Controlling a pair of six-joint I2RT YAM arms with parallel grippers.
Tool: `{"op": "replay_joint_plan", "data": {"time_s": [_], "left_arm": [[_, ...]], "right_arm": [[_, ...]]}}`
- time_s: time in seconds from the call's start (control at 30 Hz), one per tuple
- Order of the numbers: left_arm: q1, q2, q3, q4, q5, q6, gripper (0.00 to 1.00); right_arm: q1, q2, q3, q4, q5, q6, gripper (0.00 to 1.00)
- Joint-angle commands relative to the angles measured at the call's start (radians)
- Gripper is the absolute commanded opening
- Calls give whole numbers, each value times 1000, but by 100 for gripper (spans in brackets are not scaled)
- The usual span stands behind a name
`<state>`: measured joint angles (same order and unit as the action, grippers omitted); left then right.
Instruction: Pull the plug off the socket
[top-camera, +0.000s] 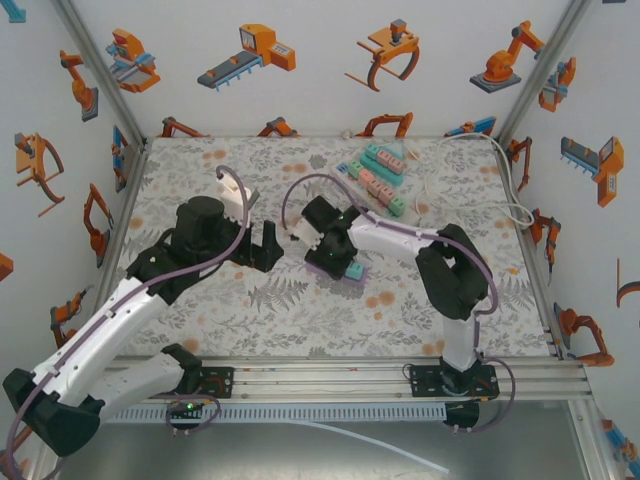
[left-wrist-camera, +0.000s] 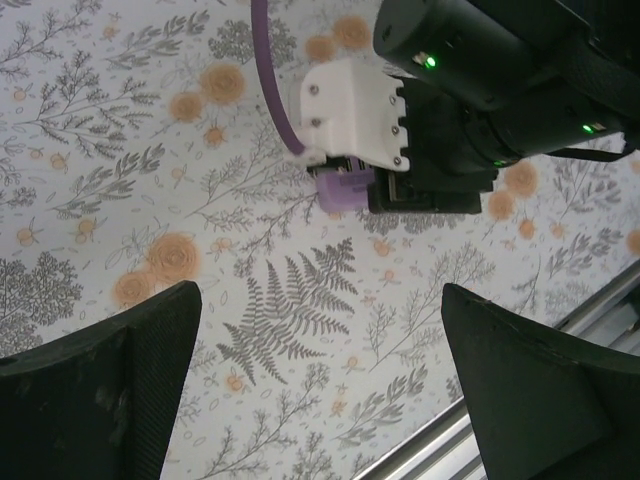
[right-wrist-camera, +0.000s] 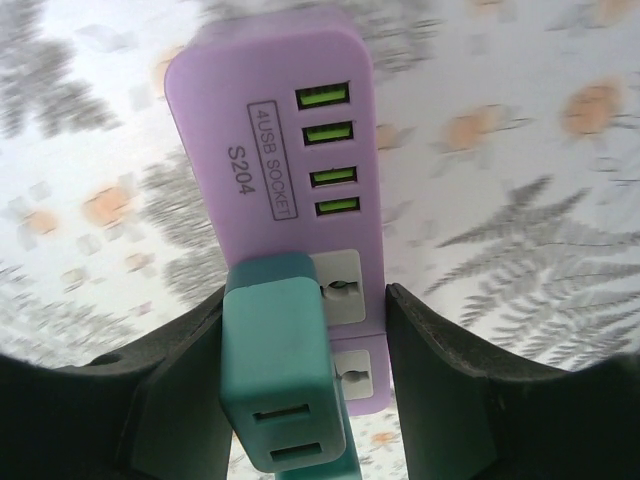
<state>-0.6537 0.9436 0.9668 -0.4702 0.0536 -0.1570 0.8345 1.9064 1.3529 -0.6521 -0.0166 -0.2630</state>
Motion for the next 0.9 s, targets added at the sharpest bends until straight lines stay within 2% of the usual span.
{"op": "replay_joint_plan", "data": {"time_s": [0.0,0.3,0.4,0.53,0.67,0.87], "left_arm": [[-2,-65,-30,-45,20,60,97],[-12,-111,-62,-49,-13,-3,97],[-21,-112,-75,-45,-32,-42,97],[-29,-117,-104,-21,-54,-96,97],[-34,-126,-118,-24,-70,-133,97],[-38,-132,-161,-40,-64,-213,97]], "right_arm": [[74,-94,-70,4,-57,36,37],[207,-231,-265,71,-105,128,38],[208,-252,-303,127,-85,145,44],[209,-225,-286,132,-65,159,59],[209,-287,-275,145,-71,148,71],[206,-501,-331,162,-87,133,74]]}}
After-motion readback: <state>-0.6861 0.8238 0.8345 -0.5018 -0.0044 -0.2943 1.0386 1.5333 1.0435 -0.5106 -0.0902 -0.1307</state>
